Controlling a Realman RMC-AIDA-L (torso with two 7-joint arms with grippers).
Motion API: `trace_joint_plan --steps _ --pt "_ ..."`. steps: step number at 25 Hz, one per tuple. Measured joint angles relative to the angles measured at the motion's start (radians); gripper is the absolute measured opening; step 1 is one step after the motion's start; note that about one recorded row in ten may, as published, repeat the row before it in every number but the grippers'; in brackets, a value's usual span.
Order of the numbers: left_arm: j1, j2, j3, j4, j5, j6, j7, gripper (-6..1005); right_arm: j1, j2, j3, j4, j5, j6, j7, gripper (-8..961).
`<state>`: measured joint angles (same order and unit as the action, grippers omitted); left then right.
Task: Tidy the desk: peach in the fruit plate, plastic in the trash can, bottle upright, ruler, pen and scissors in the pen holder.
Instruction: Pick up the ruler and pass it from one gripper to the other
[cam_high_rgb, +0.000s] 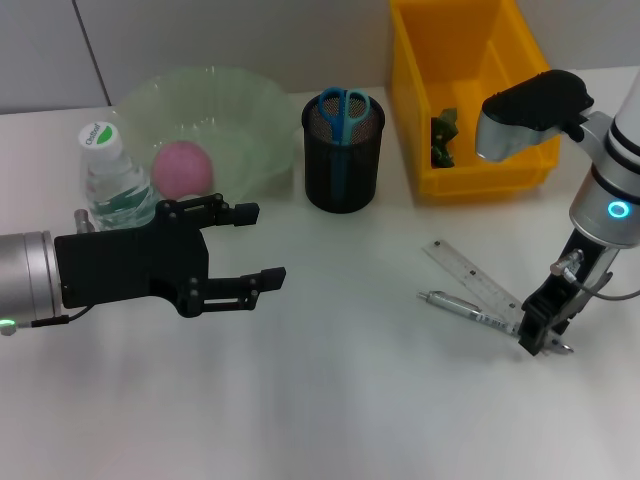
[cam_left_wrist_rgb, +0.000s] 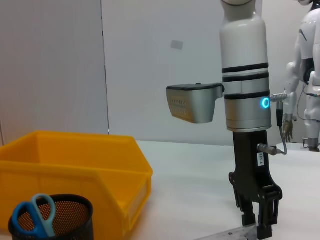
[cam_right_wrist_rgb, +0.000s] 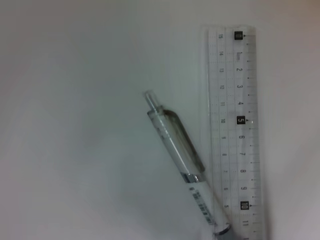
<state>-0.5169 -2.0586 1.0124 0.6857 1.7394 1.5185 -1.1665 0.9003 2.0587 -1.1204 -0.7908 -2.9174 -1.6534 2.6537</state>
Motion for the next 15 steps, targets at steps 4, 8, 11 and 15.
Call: trace_joint_plan --steps 4,8,11,15 --pt "0.0 0.0 -0.001 0.0 0.0 0.0 0.0 755 0.003 -0.002 0.001 -0.023 0.004 -0.016 0.0 377" --pt "0.0 0.0 -0.001 0.0 0.0 -0.003 -0.001 755 0.0 0.001 0.001 -0.077 0.006 -0.044 0.0 377" --pt "0.0 0.0 -0.004 0.0 0.0 -0.007 -0.001 755 -0.004 0.002 0.002 -0.115 0.013 -0.064 0.0 378" --pt "0.0 0.0 -0.007 0.0 0.0 -0.011 -0.001 755 -0.006 0.003 0.003 -0.135 0.051 -0.077 -0.006 378"
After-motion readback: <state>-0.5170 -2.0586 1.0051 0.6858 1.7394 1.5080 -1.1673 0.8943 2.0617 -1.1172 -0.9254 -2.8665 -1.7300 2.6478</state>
